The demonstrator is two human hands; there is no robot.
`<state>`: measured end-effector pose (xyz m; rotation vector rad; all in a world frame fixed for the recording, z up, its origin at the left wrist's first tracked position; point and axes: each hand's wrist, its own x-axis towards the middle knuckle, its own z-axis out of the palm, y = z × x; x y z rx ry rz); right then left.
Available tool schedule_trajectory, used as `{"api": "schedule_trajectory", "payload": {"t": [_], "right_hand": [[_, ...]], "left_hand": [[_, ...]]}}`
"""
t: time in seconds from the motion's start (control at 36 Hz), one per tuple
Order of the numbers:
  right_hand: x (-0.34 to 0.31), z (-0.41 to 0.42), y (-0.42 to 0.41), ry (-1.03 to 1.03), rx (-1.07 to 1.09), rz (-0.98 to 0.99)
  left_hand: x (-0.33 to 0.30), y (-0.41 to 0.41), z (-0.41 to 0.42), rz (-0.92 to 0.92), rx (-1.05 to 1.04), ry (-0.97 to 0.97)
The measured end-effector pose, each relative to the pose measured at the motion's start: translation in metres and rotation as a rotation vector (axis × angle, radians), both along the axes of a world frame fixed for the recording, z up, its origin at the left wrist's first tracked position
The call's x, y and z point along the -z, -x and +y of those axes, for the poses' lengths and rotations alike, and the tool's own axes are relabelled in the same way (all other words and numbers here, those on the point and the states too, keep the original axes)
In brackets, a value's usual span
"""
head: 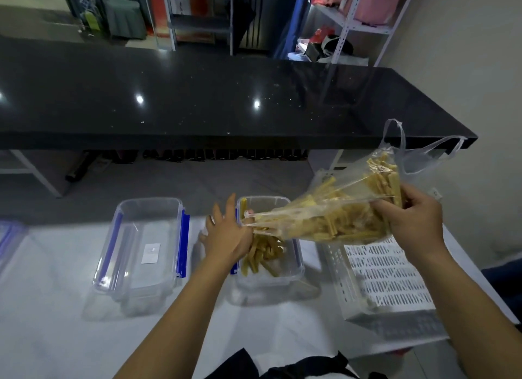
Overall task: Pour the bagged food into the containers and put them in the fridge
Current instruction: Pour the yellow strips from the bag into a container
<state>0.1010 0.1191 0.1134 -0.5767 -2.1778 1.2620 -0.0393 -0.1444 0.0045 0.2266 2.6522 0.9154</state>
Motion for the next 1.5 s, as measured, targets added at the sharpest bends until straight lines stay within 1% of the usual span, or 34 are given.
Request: {"api": "schedule_trajectory", "payload": {"t": [0.06, 0.11, 0.17, 0.25, 0.31, 0.36, 0.47, 0.58, 0.64, 0.69, 0.81, 0.89, 0.94, 1.03, 1.14, 1.33, 1.39, 1.5], "right_hand": [[0.001, -0.002, 0.000, -0.010, -0.004, -0.025], [0.002, -0.004, -0.002, -0.035, -0.045, -0.063], [0.000, 0.000, -0.001, -0.018, -0.031, -0.049], [-0.002, 0.001, 0.004, -0.008, 0.028, -0.014], [-0.001, -0.006, 0.006, -0.059, -0.005, -0.046], [-0.003, -0.008, 0.006, -0.086, -0.040, -0.065], [-0.013, -0.004, 0.009, -0.080, -0.015, -0.013], [-0.013, -0.013, 0.012, -0.172, -0.089, -0.080], [-0.015, -0.012, 0.014, -0.164, -0.066, -0.056], [-0.018, -0.012, 0.018, -0.154, -0.050, -0.017], [-0.019, -0.022, 0.025, -0.183, -0.144, -0.042], [-0.027, -0.022, 0.033, -0.216, -0.136, 0.008], [-0.034, -0.025, 0.040, -0.261, -0.152, 0.021], [-0.038, -0.039, 0.050, -0.340, -0.226, -0.060], [-0.037, -0.048, 0.063, -0.478, -0.265, -0.120], [-0.033, -0.056, 0.077, -0.549, -0.308, -0.197], [-0.033, -0.057, 0.079, -0.579, -0.312, -0.202], [-0.037, -0.057, 0.082, -0.631, -0.333, -0.215]], "left_hand": [[-0.001, -0.001, 0.003, 0.003, -0.013, -0.036], [0.001, 0.000, 0.001, 0.011, -0.032, 0.010], [0.005, 0.001, -0.001, 0.036, -0.024, 0.062], [0.008, -0.002, 0.005, 0.058, -0.020, -0.010], [0.010, -0.002, 0.007, 0.043, -0.031, -0.007], [0.013, -0.001, 0.007, 0.028, -0.035, 0.038], [0.018, -0.005, 0.012, 0.037, -0.013, -0.001], [0.024, -0.002, 0.009, 0.058, -0.022, 0.061], [0.028, -0.001, 0.007, 0.051, -0.040, 0.078], [0.031, -0.002, 0.008, 0.060, -0.044, 0.051], [0.036, -0.004, 0.005, 0.079, -0.043, 0.065], [0.036, -0.003, 0.002, 0.066, -0.068, 0.009], [0.034, -0.005, 0.004, 0.106, -0.047, -0.032], [0.032, -0.007, 0.004, 0.160, -0.016, -0.061], [0.037, -0.008, 0.000, 0.154, -0.008, -0.087], [0.035, -0.014, -0.014, 0.121, 0.065, -0.151], [0.028, -0.015, -0.018, 0.075, 0.071, -0.210], [0.002, -0.013, -0.026, 0.036, -0.014, -0.419]]}}
